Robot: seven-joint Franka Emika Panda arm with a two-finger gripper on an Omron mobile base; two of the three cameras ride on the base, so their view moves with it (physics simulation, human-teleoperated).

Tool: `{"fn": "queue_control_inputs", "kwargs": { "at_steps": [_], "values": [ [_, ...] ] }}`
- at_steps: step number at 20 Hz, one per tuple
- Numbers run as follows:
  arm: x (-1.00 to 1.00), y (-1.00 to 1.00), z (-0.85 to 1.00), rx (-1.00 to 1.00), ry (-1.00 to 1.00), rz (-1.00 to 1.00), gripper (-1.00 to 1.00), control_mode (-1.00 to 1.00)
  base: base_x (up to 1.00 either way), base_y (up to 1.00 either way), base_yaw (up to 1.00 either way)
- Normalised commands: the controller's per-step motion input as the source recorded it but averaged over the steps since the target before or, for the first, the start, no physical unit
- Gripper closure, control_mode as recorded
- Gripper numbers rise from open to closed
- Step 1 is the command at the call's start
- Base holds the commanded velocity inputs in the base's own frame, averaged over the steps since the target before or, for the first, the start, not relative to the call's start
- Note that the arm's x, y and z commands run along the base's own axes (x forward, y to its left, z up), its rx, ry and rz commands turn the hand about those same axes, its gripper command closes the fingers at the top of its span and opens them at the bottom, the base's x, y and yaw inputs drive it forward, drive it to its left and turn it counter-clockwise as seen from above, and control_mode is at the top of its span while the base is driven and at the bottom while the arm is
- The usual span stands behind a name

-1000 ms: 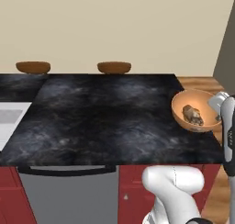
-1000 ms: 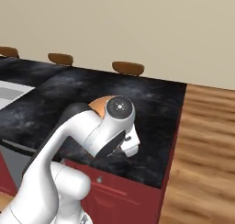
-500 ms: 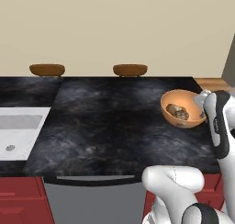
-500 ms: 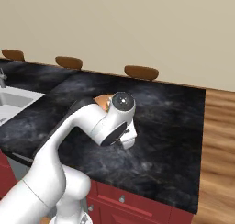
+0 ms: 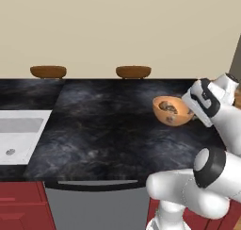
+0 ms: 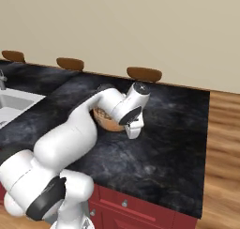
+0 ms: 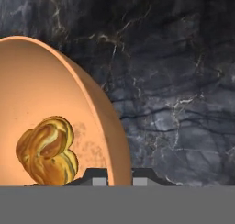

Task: Pick up the heated bread from the toaster oven and place it in the bowl. Then move the bread bowl to the dining counter.

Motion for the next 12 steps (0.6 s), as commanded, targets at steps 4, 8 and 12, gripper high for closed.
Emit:
{"fn": "queue_control_inputs", "kwargs": {
  "at_steps": [4,8,12],
  "values": [
    [1.0,0.45,-0.75,-0.04,0.01,0.0,1.0,-1.0,0.0,0.0,0.0],
    [1.0,0.55,-0.85,0.0,0.0,0.0,1.0,-1.0,0.0,0.0,0.0],
    [1.0,0.49,-0.78,0.0,0.0,0.0,1.0,-1.0,0.0,0.0,0.0]
  ]
}}
